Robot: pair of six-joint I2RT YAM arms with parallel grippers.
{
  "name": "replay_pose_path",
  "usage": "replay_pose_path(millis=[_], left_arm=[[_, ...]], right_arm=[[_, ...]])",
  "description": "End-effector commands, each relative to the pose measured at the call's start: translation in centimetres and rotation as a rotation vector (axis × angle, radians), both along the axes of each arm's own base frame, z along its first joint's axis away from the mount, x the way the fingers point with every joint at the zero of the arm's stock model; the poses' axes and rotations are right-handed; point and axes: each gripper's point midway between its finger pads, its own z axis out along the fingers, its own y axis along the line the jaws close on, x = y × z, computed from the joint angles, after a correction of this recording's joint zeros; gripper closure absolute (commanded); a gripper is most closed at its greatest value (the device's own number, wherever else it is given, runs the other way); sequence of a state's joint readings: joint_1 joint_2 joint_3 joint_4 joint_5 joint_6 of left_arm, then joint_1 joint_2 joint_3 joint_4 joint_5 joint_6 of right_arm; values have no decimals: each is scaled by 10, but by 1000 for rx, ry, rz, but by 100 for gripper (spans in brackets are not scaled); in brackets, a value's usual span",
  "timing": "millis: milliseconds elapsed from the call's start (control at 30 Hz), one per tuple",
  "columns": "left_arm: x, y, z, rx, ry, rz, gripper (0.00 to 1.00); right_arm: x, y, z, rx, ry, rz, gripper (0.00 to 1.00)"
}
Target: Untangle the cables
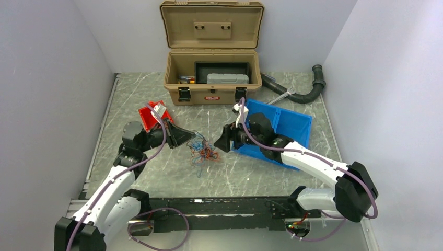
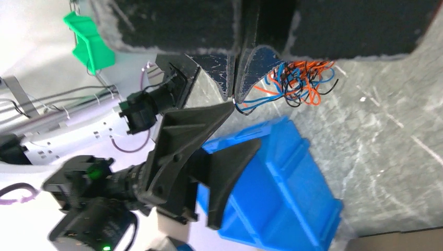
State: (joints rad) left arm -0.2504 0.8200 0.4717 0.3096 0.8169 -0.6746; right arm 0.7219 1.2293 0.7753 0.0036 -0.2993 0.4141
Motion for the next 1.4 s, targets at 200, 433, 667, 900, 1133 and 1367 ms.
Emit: replay_pose_path(millis=[200,433,667,900,1133,1367], left_arm=[[-34,-25,79,-39,-230,-217,100],[-38,-30,102,-60,-261,-253,100],[-42,-34,116,-98,-261,-307,100],[-40,-36,118,-124,-238,-315,100],[-29,-34,111,-78,-215,-256,100],[-28,-34,106,-66,-210,-248,100]], right_arm=[[-30,24,24,102,-291,276,1],[-30,20,27,100,-356,272,0],[-38,34,37,148,-358,364,7],[-50,43,53,244,-366,423,22],[-56,27,60,233,-394,385,0],[-17,-27,69,164,-434,-30,0]])
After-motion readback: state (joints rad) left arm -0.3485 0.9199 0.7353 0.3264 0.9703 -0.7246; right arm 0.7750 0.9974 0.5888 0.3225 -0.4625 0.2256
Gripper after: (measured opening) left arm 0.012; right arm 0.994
